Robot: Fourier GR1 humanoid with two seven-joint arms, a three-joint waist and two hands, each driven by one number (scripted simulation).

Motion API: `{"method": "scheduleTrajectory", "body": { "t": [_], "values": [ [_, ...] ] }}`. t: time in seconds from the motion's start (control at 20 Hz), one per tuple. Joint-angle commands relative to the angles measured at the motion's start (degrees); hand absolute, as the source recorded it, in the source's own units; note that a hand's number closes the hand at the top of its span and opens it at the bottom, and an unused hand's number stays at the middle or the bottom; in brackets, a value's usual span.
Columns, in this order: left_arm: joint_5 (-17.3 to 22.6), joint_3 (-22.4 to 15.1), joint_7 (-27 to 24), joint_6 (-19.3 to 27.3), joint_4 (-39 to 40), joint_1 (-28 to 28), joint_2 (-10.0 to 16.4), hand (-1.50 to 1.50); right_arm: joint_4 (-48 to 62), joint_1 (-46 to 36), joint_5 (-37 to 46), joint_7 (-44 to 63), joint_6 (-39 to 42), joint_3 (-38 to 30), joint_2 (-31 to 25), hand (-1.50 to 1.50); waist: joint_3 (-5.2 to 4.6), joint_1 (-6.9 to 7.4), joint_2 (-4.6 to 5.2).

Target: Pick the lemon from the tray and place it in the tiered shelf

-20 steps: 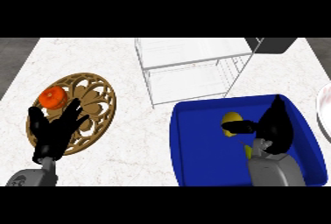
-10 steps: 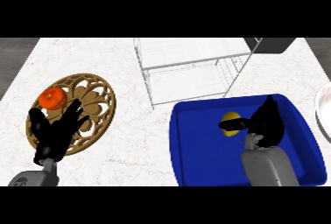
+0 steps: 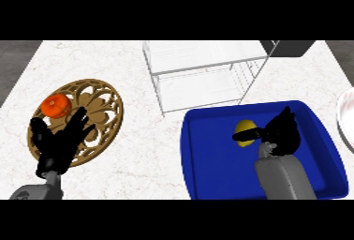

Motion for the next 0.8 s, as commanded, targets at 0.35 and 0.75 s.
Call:
{"method": "scheduleTrajectory", "body": {
  "t": [0.35, 0.75],
  "values": [
    [-1.6, -0.6, 3.5, 1.1, 1.5, -1.2, -1.0, 0.0, 6.8, -4.1, 1.0, 10.1, -7.3, -0.5, 0.0, -1.5, -0.34, -0.16, 0.41],
    [-1.0, 0.1, 1.8, -1.6, 0.4, 1.4, -0.5, 0.0, 13.8, -3.8, -9.0, -0.3, -0.6, 1.1, 0.0, 1.5, -0.31, 0.2, 0.35]
  ]
}}
